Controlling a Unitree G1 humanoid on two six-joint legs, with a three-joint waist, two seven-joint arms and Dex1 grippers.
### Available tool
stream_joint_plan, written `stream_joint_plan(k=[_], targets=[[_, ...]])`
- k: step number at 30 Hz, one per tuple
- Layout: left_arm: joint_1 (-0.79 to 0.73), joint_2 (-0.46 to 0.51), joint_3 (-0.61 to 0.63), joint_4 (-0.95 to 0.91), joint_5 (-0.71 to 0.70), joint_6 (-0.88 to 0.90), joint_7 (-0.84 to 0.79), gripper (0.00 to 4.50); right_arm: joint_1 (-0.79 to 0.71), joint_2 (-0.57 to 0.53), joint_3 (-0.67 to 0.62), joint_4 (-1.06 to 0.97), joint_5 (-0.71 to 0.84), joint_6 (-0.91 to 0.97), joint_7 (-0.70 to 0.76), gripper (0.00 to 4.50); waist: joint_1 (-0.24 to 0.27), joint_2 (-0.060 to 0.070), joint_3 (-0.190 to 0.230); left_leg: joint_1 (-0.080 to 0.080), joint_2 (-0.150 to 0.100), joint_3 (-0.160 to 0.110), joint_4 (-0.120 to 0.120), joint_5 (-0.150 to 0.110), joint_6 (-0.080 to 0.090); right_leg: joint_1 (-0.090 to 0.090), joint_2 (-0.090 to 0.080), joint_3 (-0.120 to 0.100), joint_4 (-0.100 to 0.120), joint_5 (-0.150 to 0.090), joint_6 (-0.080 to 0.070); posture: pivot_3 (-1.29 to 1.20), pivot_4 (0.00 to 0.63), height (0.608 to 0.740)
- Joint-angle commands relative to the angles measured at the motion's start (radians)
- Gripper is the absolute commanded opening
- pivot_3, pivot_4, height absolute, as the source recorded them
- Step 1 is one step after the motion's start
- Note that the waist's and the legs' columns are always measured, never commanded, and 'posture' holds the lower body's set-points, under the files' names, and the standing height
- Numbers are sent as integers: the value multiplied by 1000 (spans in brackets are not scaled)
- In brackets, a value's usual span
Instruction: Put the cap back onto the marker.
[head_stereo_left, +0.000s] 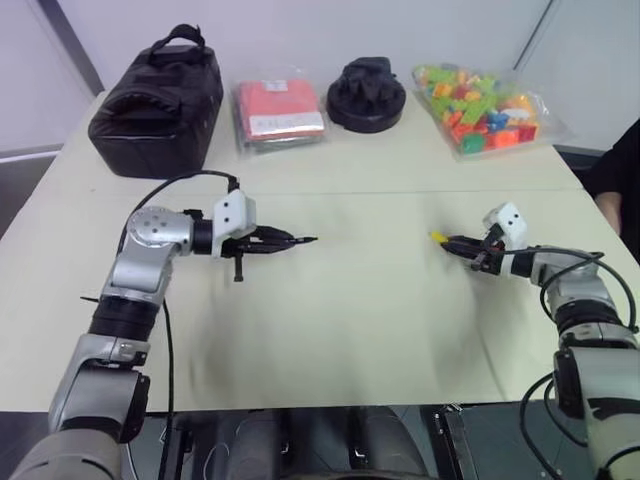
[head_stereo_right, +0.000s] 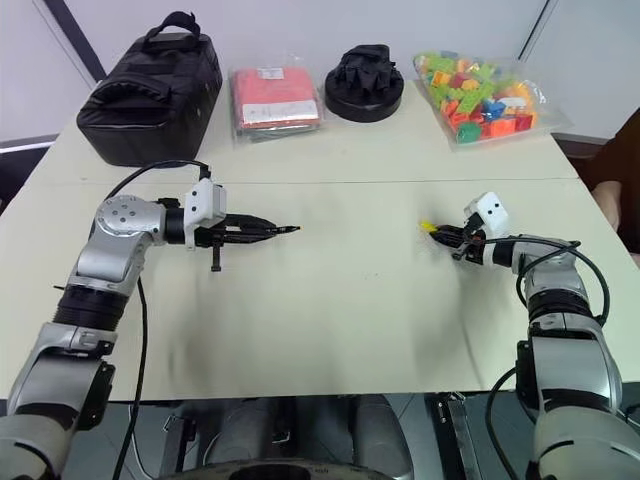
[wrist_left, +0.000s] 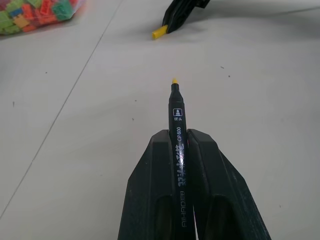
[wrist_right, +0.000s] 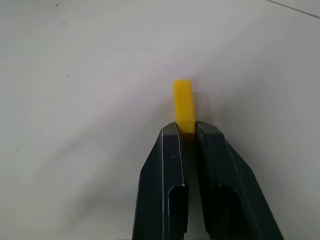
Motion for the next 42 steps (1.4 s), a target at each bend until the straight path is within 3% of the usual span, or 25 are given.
stream_joint_plan(k=[1,14,23,29,42], targets=[[-3,10,6,-44,-20,5,9,0,-10,8,-1,12,-14,-8,7,43,0,0,0,0,0,0,0,0,0,0,0,0,0,0,0,0,150,740],[-19,4,6,15,-9,-33,21,0,5,-7,0,-124,-9,-45,39,43,0,0,0,1,1,2,0,0,0,0,0,1,0,0,0,0,150,740],[-48,-16,-8,89,9,-113,35,0,169,-26,-1,-701,111,204,92,43,8,0,0,0,1,2,0,0,0,-1,0,1,2,0,0,0,150,740],[-139,-109,-6,156,-12,-173,62,0,237,-20,29,-1024,187,393,80,43,9,0,0,0,0,1,1,0,0,-1,-1,1,2,0,0,0,150,740],[-199,-189,-52,230,2,-217,26,0,239,-17,55,-1120,207,438,39,43,7,0,0,-1,0,1,1,0,0,-2,0,1,2,0,0,0,150,740]])
